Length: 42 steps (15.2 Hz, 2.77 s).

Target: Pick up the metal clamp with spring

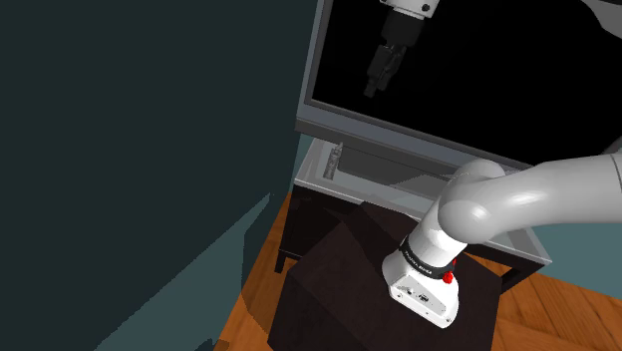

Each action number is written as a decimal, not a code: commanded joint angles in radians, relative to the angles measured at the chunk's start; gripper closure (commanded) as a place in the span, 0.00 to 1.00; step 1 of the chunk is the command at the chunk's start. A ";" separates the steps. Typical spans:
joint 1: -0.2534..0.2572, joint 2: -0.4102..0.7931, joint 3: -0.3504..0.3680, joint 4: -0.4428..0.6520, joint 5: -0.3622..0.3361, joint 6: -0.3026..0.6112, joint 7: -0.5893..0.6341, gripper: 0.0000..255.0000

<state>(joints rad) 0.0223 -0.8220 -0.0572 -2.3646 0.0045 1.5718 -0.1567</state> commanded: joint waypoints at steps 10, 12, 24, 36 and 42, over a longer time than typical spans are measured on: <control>-0.026 0.152 -0.122 -0.135 -0.065 0.275 -0.135 0.00; -0.030 0.203 -0.150 -0.150 -0.074 0.339 -0.165 0.00; -0.021 0.620 -0.315 -0.118 -0.029 0.702 -0.389 0.00; -0.023 0.925 -0.348 -0.050 0.147 0.901 -0.581 0.00; -0.025 0.944 -0.344 -0.051 0.163 0.919 -0.593 1.00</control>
<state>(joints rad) -0.0027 0.1207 -0.4013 -2.4156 0.1666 2.4902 -0.7498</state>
